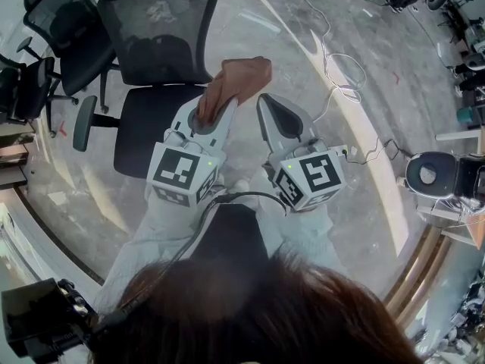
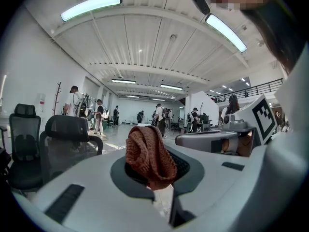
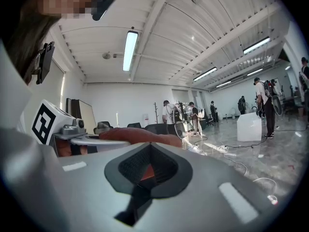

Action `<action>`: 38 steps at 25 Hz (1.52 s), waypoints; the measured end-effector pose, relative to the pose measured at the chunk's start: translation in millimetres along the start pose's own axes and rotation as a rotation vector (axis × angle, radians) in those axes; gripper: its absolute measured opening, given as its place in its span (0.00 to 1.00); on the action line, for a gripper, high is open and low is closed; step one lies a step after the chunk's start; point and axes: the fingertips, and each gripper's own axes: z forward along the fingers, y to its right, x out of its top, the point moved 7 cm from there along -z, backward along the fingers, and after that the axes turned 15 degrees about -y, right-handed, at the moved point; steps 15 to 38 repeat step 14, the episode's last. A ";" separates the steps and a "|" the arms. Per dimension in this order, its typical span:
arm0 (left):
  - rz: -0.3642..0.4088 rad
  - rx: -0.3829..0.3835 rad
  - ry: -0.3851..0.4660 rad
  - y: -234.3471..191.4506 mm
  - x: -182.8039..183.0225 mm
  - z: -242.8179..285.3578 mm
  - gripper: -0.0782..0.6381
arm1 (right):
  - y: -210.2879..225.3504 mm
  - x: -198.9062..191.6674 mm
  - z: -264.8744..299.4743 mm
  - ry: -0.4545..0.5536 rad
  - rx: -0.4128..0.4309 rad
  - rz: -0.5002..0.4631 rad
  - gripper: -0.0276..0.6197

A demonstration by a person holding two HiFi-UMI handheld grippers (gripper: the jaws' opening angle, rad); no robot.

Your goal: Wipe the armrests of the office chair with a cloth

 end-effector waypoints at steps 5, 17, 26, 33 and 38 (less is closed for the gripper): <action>0.000 -0.009 -0.002 -1.1 0.4 2.1 0.16 | 2.0 -0.4 2.2 -0.003 -0.007 0.010 0.05; 0.008 -0.008 0.000 -0.9 0.7 2.3 0.16 | 4.0 -3.0 2.3 -0.007 -0.009 0.017 0.04; 0.008 -0.008 0.000 -0.9 0.7 2.3 0.16 | 4.0 -3.0 2.3 -0.007 -0.009 0.017 0.04; 0.008 -0.008 0.000 -0.9 0.7 2.3 0.16 | 4.0 -3.0 2.3 -0.007 -0.009 0.017 0.04; 0.008 -0.008 0.000 -0.9 0.7 2.3 0.16 | 4.0 -3.0 2.3 -0.007 -0.009 0.017 0.04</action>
